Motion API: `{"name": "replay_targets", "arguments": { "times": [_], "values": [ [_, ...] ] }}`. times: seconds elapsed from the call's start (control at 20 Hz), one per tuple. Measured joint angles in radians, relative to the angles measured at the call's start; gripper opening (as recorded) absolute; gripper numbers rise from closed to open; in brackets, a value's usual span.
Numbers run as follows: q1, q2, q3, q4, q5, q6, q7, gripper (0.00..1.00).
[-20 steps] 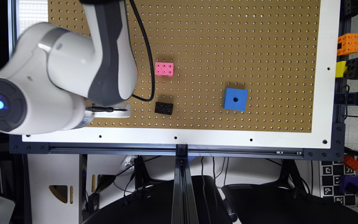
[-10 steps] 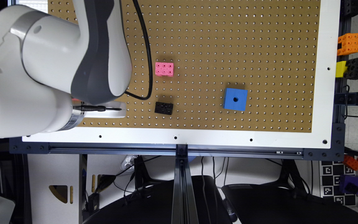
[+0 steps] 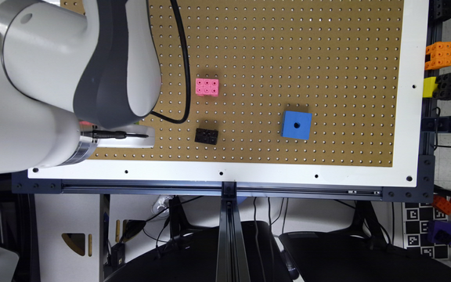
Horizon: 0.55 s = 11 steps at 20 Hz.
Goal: Pick up green block.
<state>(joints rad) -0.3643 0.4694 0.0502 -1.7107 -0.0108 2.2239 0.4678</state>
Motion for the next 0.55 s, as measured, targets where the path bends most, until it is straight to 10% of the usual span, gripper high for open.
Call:
{"name": "replay_targets", "arguments": {
  "times": [0.55],
  "values": [
    [0.000,-0.076,0.000,0.000,0.0000,-0.069,0.000,0.00]
  ]
}}
